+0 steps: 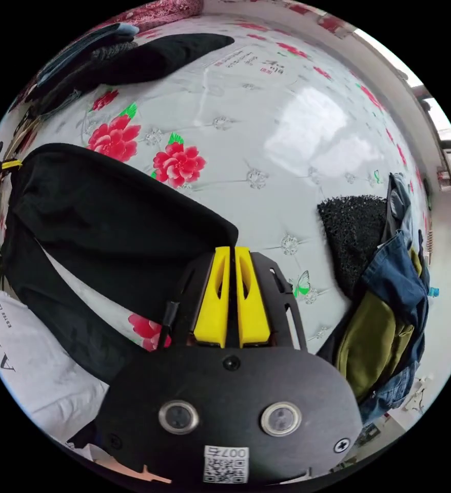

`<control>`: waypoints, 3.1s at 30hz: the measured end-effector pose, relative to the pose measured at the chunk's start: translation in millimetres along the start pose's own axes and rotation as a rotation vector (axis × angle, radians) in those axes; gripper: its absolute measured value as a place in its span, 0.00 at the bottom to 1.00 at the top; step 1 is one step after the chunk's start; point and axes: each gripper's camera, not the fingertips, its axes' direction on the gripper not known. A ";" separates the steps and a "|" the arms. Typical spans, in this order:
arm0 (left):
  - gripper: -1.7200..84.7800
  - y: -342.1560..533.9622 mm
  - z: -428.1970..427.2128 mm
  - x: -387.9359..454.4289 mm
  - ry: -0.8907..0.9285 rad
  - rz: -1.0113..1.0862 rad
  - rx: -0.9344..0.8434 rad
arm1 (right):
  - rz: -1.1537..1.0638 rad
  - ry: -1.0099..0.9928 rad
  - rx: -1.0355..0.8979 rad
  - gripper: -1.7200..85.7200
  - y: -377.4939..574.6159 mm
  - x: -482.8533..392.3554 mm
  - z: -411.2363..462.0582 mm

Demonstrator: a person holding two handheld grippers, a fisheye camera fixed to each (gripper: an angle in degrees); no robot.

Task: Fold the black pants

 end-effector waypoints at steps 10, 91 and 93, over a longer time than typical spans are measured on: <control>0.01 160.8 -119.4 -33.4 0.142 -0.263 0.465 | 0.032 0.086 0.560 0.02 115.2 -18.5 -201.6; 0.12 721.6 120.8 -123.3 0.782 -1.148 0.535 | 1.195 -0.666 0.428 0.09 675.9 110.2 119.4; 0.13 722.0 133.9 -133.5 0.799 -1.146 0.520 | 1.265 -0.650 0.459 0.07 669.0 106.0 129.4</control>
